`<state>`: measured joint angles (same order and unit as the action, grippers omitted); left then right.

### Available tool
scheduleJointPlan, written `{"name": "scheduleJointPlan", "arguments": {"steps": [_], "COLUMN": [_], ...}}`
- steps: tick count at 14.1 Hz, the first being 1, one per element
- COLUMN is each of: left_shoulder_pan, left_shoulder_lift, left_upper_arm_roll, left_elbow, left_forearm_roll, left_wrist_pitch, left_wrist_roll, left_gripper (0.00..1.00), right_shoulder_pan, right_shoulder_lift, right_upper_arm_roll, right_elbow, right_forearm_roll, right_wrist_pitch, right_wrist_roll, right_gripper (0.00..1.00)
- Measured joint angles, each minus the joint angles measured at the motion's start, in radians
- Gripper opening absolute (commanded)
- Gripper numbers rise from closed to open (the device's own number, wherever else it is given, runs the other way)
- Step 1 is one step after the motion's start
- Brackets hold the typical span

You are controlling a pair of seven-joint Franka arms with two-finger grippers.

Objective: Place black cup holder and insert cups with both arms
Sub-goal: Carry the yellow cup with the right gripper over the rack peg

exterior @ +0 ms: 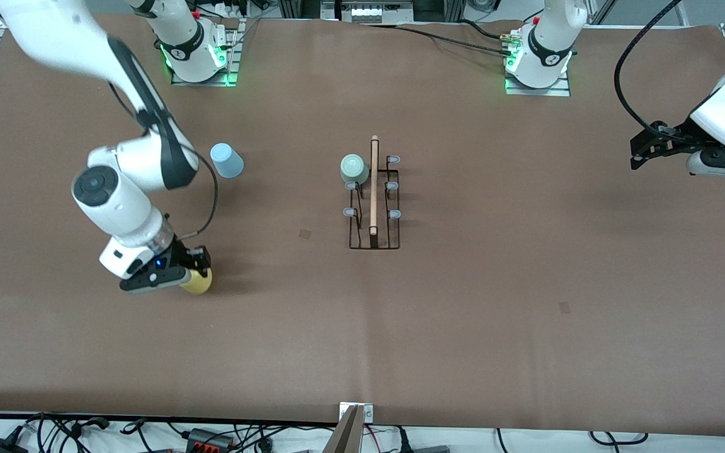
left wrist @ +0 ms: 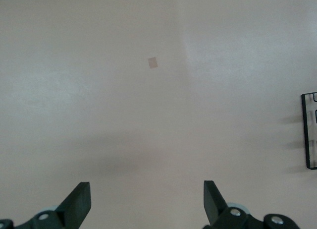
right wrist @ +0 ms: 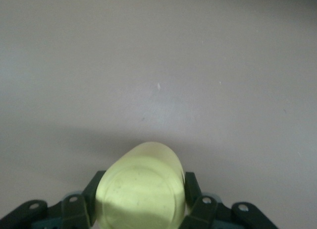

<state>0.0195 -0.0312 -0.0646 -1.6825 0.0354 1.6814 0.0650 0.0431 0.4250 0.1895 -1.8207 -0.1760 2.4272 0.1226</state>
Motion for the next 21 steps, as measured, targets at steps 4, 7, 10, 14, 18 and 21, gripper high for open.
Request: {"name": "scheduleJointPlan", "arguments": {"steps": [4, 7, 10, 14, 18, 21], "left_shoulder_pan": [0.000, 0.000, 0.000, 0.000, 0.000, 0.000], "left_shoulder_lift": [0.000, 0.000, 0.000, 0.000, 0.000, 0.000], "left_upper_arm_roll": [0.000, 0.000, 0.000, 0.000, 0.000, 0.000], "left_elbow": [0.000, 0.000, 0.000, 0.000, 0.000, 0.000], "left_forearm_roll": [0.000, 0.000, 0.000, 0.000, 0.000, 0.000], "left_wrist_pitch": [0.000, 0.000, 0.000, 0.000, -0.001, -0.001], "left_wrist_roll": [0.000, 0.000, 0.000, 0.000, 0.000, 0.000], "left_gripper": [1.00, 1.00, 1.00, 1.00, 1.00, 1.00], "right_shoulder_pan": [0.152, 0.253, 0.360, 0.461, 0.486, 0.498], "right_shoulder_lift": [-0.148, -0.140, -0.056, 0.045, 0.118, 0.151], "right_upper_arm_roll": [0.012, 0.020, 0.021, 0.021, 0.020, 0.019], "right_elbow": [0.056, 0.136, 0.237, 0.285, 0.285, 0.286], "right_forearm_roll": [0.002, 0.066, 0.158, 0.149, 0.093, 0.075], "right_wrist_pitch": [-0.286, -0.332, -0.323, -0.197, -0.140, -0.128], "right_wrist_roll": [0.323, 0.539, 0.708, 0.819, 0.841, 0.842], "right_gripper": [0.08, 0.08, 0.09, 0.09, 0.11, 0.54]}}
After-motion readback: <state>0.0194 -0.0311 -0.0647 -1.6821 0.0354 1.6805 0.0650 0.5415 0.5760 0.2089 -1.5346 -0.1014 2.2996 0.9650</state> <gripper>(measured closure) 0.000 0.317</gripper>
